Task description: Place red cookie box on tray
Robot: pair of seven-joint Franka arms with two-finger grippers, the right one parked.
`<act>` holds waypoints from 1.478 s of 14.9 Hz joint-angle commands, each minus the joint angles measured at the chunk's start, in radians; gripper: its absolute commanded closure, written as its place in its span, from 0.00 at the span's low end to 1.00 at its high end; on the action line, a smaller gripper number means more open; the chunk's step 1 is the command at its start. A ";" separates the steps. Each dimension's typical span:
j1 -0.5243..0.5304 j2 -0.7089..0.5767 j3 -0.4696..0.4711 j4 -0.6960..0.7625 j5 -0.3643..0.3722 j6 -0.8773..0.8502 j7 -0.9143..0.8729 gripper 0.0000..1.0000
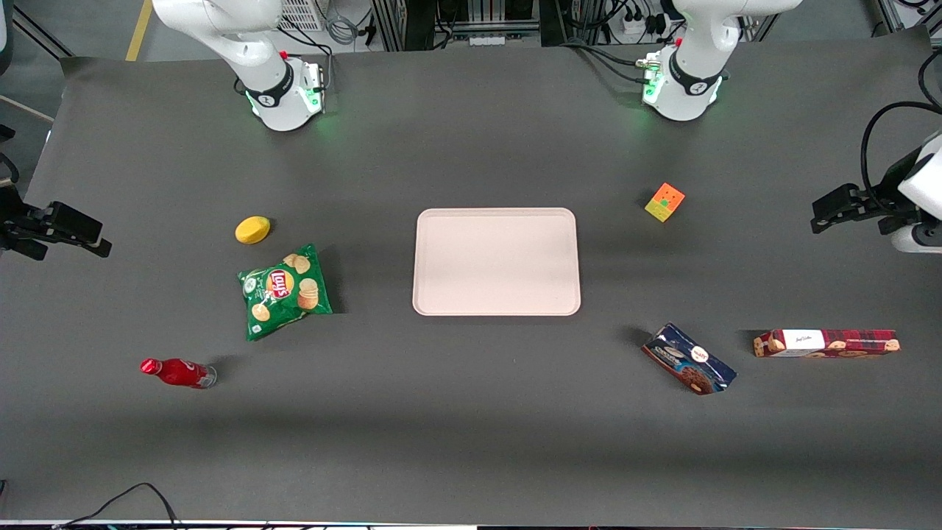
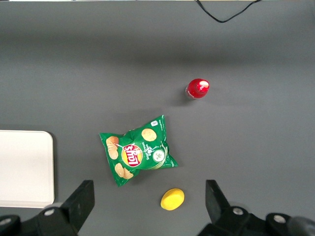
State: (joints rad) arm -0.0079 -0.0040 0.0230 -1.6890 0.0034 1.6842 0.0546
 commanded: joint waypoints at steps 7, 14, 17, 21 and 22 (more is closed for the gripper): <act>-0.007 0.009 -0.006 0.026 0.012 -0.030 0.017 0.00; 0.005 0.094 0.054 0.020 0.053 0.095 0.468 0.00; 0.013 0.159 0.103 0.017 0.076 0.202 0.808 0.00; 0.045 0.239 0.133 -0.021 0.076 0.298 1.138 0.00; 0.060 0.251 0.133 -0.050 0.076 0.345 1.201 0.00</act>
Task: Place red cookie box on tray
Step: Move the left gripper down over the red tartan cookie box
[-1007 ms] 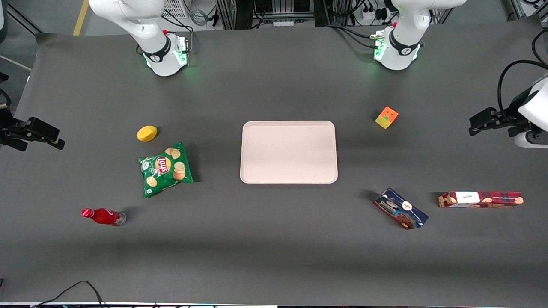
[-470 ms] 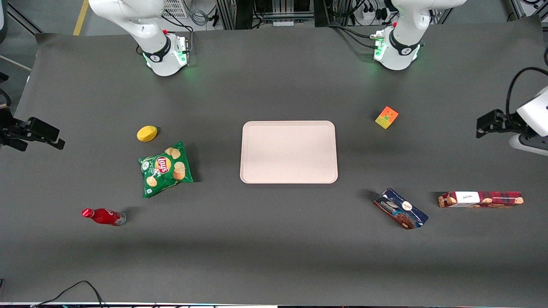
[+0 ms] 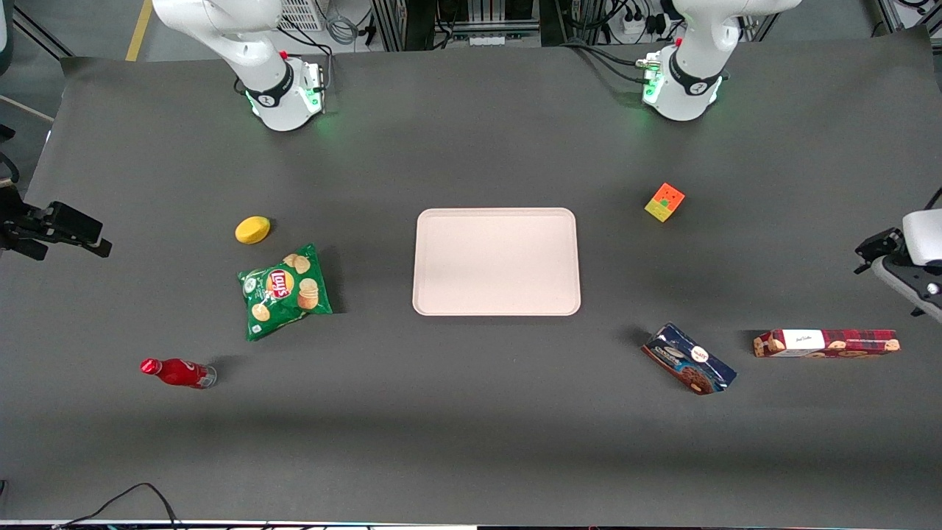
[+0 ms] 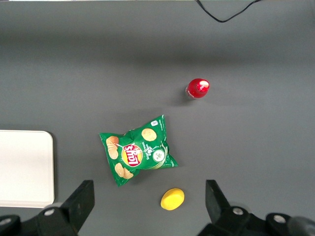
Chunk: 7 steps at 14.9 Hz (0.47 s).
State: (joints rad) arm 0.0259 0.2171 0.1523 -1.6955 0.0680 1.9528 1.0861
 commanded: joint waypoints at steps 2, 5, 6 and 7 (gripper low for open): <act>0.054 0.077 0.004 -0.076 0.003 0.150 0.314 0.00; 0.077 0.149 0.004 -0.082 -0.002 0.189 0.377 0.00; 0.080 0.162 0.004 -0.082 -0.002 0.204 0.379 0.00; 0.080 0.177 0.004 -0.082 -0.002 0.236 0.392 0.00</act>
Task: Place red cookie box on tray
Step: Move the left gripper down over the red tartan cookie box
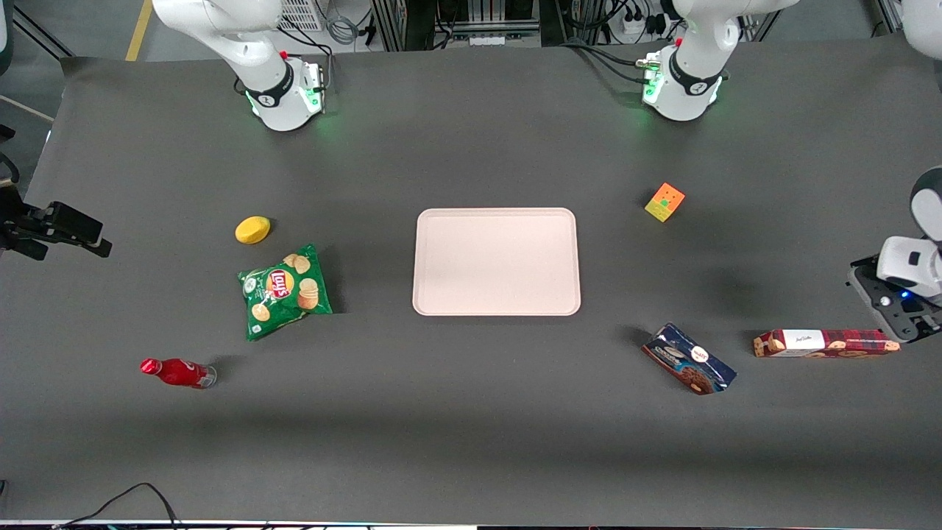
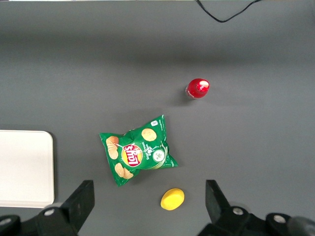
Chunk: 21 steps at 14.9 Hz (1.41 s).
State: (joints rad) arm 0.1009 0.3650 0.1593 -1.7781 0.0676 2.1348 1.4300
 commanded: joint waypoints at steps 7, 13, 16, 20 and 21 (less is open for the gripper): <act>0.037 0.158 -0.007 0.012 -0.119 0.204 0.266 0.00; 0.066 0.224 -0.020 0.042 -0.166 0.217 0.339 0.00; 0.063 0.239 -0.027 0.043 -0.187 0.233 0.339 0.01; 0.059 0.259 -0.035 0.043 -0.195 0.290 0.339 0.02; 0.060 0.261 -0.035 0.043 -0.193 0.296 0.340 0.02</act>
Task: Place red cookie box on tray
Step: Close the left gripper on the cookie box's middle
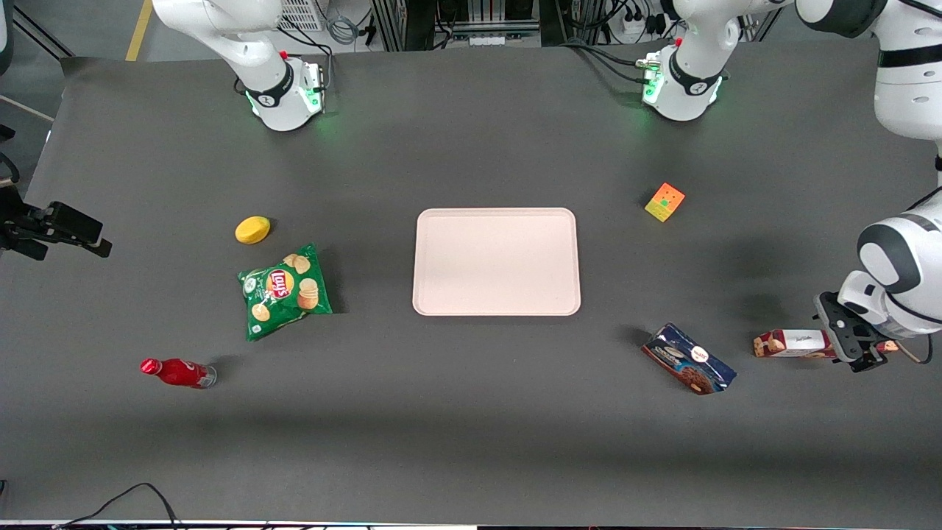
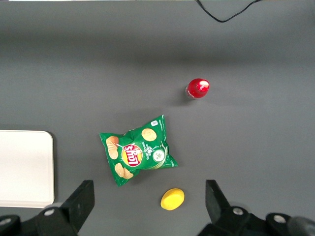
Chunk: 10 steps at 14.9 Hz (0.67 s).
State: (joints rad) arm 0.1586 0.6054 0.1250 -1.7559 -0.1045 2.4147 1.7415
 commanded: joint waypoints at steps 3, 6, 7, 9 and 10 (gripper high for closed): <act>0.006 0.031 -0.001 0.021 -0.024 0.029 0.047 0.02; 0.006 0.034 -0.001 0.021 -0.032 0.037 0.049 0.19; 0.006 0.036 -0.001 0.021 -0.032 0.052 0.049 0.30; 0.006 0.040 -0.001 0.021 -0.029 0.053 0.050 0.50; 0.006 0.040 -0.001 0.021 -0.029 0.053 0.050 0.56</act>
State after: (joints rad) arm 0.1603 0.6315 0.1246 -1.7551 -0.1126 2.4617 1.7588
